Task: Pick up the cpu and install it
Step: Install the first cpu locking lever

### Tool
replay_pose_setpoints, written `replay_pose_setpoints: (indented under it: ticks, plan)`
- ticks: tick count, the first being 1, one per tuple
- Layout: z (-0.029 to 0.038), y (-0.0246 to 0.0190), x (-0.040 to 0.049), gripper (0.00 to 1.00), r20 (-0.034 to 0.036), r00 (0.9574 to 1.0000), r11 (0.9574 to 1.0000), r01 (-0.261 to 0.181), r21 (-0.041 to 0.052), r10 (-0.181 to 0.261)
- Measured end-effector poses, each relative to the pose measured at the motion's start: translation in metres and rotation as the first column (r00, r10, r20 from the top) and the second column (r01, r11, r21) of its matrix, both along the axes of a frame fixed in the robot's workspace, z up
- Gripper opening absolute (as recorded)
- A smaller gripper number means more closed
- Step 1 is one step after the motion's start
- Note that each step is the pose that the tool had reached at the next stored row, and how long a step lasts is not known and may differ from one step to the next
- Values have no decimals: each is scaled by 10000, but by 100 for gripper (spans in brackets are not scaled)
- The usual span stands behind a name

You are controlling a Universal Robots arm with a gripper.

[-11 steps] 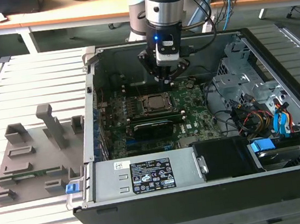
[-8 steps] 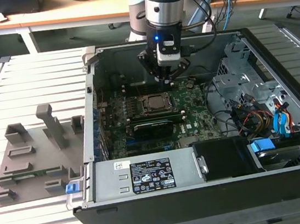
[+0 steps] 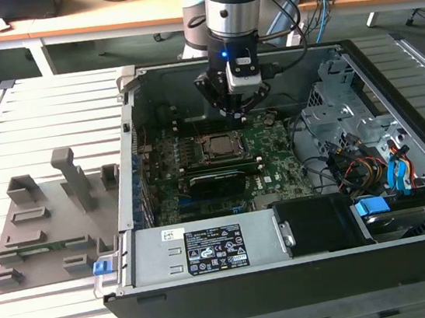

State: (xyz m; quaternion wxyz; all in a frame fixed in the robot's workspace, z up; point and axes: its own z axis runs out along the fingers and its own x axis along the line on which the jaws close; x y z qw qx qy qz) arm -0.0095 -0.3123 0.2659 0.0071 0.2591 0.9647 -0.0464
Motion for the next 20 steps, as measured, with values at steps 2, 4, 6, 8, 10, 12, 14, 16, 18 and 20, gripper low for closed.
replay_pose_setpoints:
  ticks: [2, 4, 6, 8, 10, 12, 14, 16, 18, 20]
  plan:
    - [0, 0, 0, 11, 0, 9998, 9998, -202, 0, 202]
    - [0, 0, 0, 11, 0, 9989, 9989, -468, 0, 468]
    - [0, 0, 0, 11, 1, 9966, 9966, -818, 0, 818]
    - [0, 0, 0, 11, 0, 9940, 9940, -1097, 0, 1097]
    - [0, 0, 0, 11, 0, 9917, 9917, -1282, 0, 1282]
    - [0, 0, 0, 11, 1, 9891, 9891, -1473, 1, 1473]
    - [0, 0, 0, 11, 1, 9845, 9845, -1756, 0, 1756]
    - [0, 0, 0, 11, 0, 9788, 9788, -2047, 0, 2047]
    - [0, 0, 0, 11, 1, 9758, 9758, -2187, 1, 2187]
    - [0, 0, 0, 11, 1, 9708, 9708, -2398, 0, 2398]
